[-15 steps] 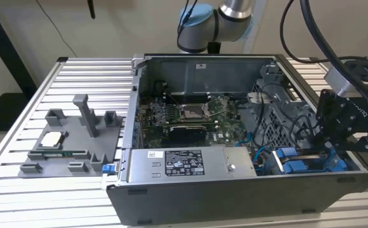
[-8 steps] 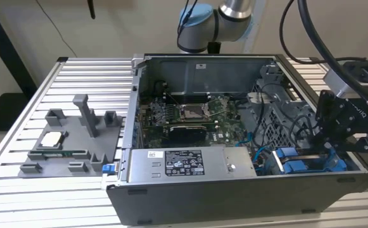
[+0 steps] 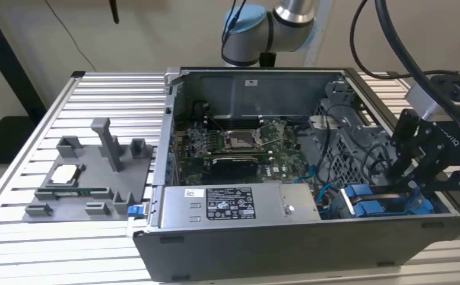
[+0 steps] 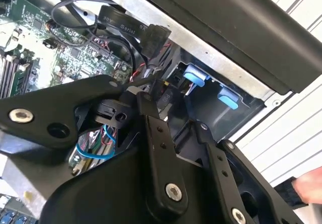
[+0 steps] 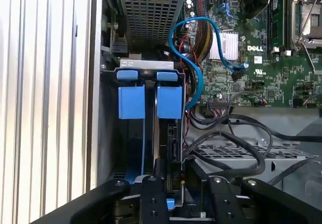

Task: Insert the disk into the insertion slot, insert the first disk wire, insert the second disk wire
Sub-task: 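Insert the first disk wire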

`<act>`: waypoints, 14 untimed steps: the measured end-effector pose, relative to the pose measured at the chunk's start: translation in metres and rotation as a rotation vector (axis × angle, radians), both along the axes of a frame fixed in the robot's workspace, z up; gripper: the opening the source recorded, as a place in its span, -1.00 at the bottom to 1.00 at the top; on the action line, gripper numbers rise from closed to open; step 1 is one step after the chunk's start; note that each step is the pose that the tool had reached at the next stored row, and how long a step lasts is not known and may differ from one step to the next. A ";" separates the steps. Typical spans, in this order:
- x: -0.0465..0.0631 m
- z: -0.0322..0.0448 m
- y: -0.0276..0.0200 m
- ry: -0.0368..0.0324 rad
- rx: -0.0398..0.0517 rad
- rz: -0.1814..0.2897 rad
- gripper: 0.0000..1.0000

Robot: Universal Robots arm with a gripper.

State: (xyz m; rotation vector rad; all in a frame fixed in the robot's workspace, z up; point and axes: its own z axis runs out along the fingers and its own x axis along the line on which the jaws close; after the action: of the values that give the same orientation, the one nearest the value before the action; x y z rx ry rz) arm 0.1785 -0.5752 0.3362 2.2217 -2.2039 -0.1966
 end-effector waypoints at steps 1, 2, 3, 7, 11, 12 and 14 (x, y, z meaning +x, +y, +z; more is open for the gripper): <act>0.000 0.0016 0.0000 0.0004 -0.0002 0.000 -0.34; 0.000 0.0031 0.0000 0.0006 -0.0003 0.000 -0.34; 0.000 0.0041 0.0000 0.0007 -0.0002 0.000 -0.34; 0.000 0.0067 0.0000 0.0008 -0.0002 0.000 -0.34; 0.000 0.0102 0.0000 0.0007 -0.0004 0.000 -0.34; 0.000 0.0112 0.0000 0.0007 -0.0003 0.000 -0.34; 0.000 0.0133 0.0000 0.0002 -0.0003 0.000 -0.34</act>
State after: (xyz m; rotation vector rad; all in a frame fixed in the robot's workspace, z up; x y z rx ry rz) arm 0.1785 -0.5752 0.3495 2.2215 -2.2035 -0.1965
